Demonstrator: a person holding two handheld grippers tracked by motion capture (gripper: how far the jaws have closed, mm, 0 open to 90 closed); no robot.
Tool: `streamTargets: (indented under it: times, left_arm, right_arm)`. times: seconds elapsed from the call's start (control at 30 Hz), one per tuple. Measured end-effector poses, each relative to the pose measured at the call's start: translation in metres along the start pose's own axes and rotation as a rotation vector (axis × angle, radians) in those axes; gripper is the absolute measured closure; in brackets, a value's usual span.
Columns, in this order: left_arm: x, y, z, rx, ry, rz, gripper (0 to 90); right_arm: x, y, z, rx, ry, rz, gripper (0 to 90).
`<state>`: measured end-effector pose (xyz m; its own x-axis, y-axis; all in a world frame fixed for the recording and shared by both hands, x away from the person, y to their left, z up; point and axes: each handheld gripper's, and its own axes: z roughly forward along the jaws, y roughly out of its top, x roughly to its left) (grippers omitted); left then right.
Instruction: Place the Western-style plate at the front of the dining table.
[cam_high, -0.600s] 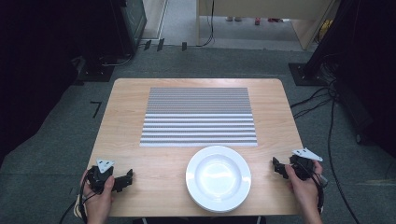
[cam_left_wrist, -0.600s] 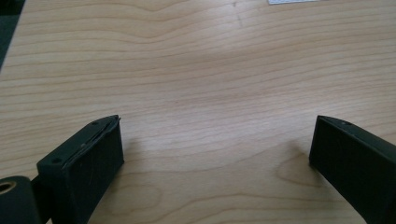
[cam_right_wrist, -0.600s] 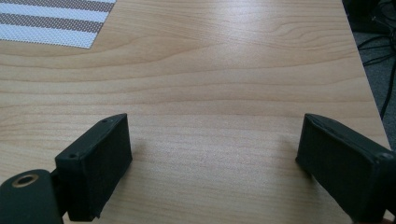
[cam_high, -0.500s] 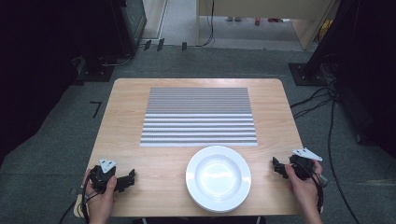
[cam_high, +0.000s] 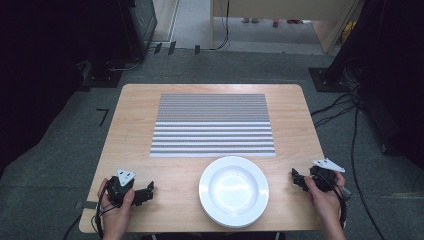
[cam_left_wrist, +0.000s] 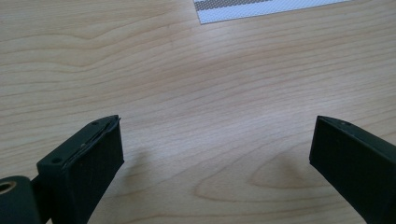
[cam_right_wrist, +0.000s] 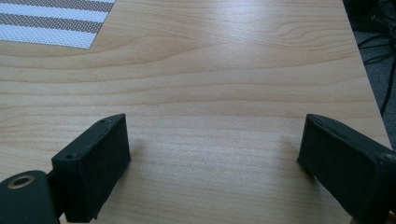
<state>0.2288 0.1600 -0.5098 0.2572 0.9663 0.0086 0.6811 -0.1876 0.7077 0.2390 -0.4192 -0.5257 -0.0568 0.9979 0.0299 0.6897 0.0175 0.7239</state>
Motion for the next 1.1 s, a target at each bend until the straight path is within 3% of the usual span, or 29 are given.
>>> streamTargets:
  times: [0.37, 0.6, 1.1]
  left_arm:
    - [-0.018, 0.004, -0.006, -0.056, -0.074, 0.004, 2.8]
    - [-0.034, 0.004, -0.01, -0.084, -0.135, 0.023, 2.8]
    - [-0.057, 0.005, -0.011, -0.087, -0.198, 0.047, 2.8]
  right_arm:
    - [0.0, 0.0, 0.0, -0.001, 0.007, -0.008, 8.4]
    - [-0.001, 0.0, -0.001, -0.006, 0.012, 0.02, 9.0]
    - [0.014, 0.002, -0.013, -0.051, 0.05, 0.015, 9.3]
